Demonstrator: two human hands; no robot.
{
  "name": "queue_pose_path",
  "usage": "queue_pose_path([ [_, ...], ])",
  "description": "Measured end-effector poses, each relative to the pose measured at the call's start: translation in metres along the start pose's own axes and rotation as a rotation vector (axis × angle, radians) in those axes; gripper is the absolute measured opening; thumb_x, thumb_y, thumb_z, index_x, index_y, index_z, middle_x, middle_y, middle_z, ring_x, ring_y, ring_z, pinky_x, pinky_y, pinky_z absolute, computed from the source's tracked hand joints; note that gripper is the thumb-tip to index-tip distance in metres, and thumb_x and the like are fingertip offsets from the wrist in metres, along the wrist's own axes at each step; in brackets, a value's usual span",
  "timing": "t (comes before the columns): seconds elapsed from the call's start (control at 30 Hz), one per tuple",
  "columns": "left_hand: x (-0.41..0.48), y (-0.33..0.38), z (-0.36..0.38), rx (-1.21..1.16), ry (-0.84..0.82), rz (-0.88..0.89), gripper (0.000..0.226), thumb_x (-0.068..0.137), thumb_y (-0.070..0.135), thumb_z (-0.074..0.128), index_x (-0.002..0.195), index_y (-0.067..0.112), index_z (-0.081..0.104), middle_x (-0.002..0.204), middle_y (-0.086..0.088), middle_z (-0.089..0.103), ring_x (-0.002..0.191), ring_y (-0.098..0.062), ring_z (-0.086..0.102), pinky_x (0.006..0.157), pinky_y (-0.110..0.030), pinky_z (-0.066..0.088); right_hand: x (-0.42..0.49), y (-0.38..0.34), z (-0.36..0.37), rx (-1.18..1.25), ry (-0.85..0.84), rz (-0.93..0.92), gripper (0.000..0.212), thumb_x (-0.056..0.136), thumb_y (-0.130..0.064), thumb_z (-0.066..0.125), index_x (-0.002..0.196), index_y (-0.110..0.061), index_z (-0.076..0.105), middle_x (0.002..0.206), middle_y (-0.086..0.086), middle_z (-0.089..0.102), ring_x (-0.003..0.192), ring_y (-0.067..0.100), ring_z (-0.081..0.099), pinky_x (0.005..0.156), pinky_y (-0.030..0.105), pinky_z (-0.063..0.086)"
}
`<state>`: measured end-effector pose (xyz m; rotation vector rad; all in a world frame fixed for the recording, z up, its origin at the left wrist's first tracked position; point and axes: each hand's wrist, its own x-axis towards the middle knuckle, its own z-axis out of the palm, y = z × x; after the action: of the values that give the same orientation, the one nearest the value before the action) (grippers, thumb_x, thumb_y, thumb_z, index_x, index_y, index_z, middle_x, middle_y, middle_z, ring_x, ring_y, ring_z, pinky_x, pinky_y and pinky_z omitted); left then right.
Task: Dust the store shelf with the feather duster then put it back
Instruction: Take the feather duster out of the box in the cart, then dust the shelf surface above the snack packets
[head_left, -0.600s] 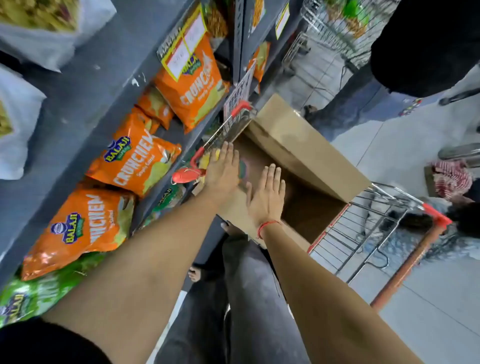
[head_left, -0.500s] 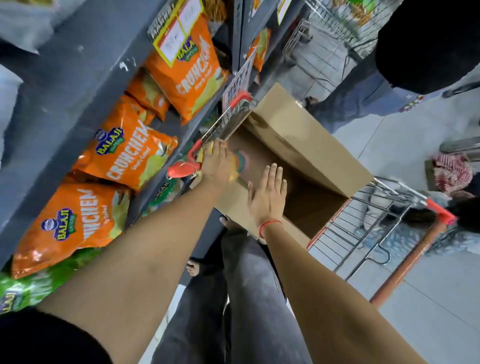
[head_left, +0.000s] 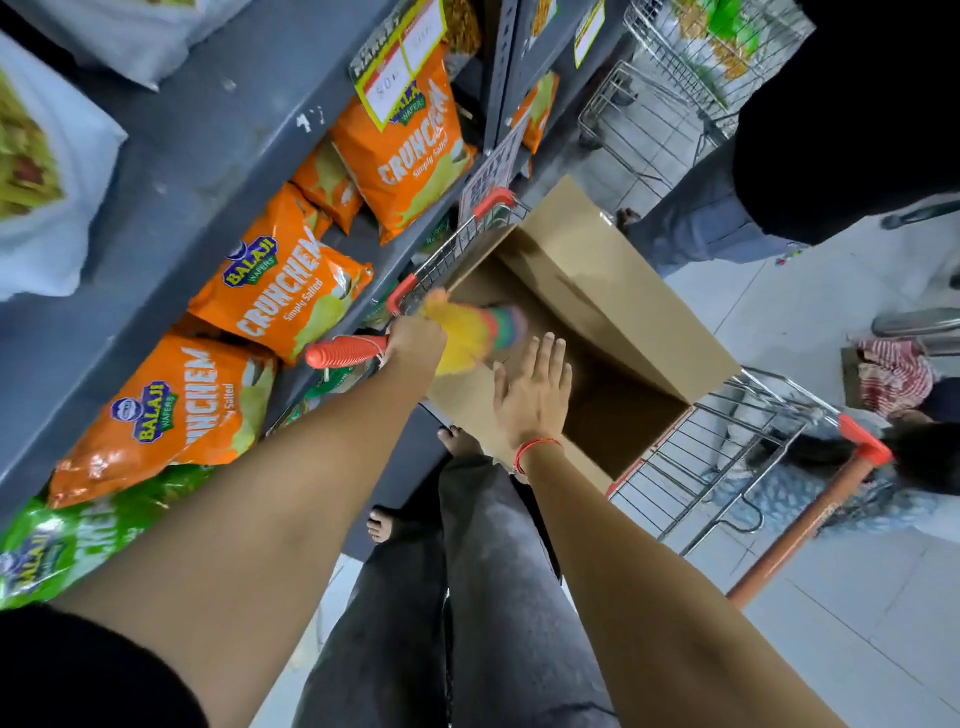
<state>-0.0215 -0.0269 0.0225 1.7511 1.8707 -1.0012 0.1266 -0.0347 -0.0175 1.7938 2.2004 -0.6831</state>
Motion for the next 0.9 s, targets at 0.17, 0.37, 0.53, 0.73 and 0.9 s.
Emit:
queue_pose_path([
  [0.17,-0.035,-0.018,-0.019,0.067,0.011,0.086,0.038,0.092,-0.005,0.045,0.123,0.012,0.061,0.125,-0.005,0.064,0.116,-0.024,0.061,0.076,-0.032,0.047,-0.008,-0.004,-0.028,0.015,0.03,-0.006,0.066,0.099,-0.043,0.024,0.147,0.001,0.014,0.156,0.019,0.012,0.145,0.031,0.005,0.116,0.042,0.007],
  [0.37,-0.1,-0.051,-0.067,0.136,0.06,0.135,0.041,0.094,-0.005,0.039,0.129,0.009,0.056,0.133,-0.01,0.057,0.123,-0.03,0.055,0.096,-0.036,0.045,-0.022,-0.024,-0.081,0.064,0.101,-0.033,0.066,0.099,-0.043,0.026,0.145,0.003,0.017,0.155,0.022,0.015,0.144,0.031,0.008,0.116,0.042,0.009],
  [0.53,-0.155,-0.073,-0.116,0.115,0.164,0.046,0.035,0.098,0.008,0.04,0.127,0.012,0.059,0.132,-0.008,0.059,0.122,-0.027,0.056,0.093,-0.034,0.047,-0.026,-0.055,-0.13,0.103,0.154,-0.114,0.064,0.1,-0.04,0.029,0.145,0.003,0.016,0.155,0.022,0.014,0.144,0.032,0.01,0.116,0.04,0.008],
  [0.73,-0.223,-0.105,-0.159,-0.003,0.331,-0.093,0.028,0.092,0.006,0.046,0.11,0.008,0.066,0.117,-0.01,0.067,0.109,-0.029,0.064,0.079,-0.036,0.049,-0.015,-0.065,-0.18,0.193,0.316,-0.191,0.067,0.098,-0.044,0.027,0.137,0.01,0.031,0.147,0.03,0.03,0.138,0.036,0.023,0.115,0.044,0.016],
  [0.9,-0.274,-0.136,-0.186,-0.127,0.526,-0.155,0.025,0.092,0.012,0.047,0.108,0.013,0.066,0.107,-0.01,0.07,0.098,-0.031,0.067,0.063,-0.031,0.039,0.002,-0.086,-0.238,0.407,0.516,-0.183,0.06,0.098,-0.035,0.036,0.129,0.016,0.041,0.14,0.036,0.037,0.134,0.041,0.031,0.114,0.043,0.018],
])
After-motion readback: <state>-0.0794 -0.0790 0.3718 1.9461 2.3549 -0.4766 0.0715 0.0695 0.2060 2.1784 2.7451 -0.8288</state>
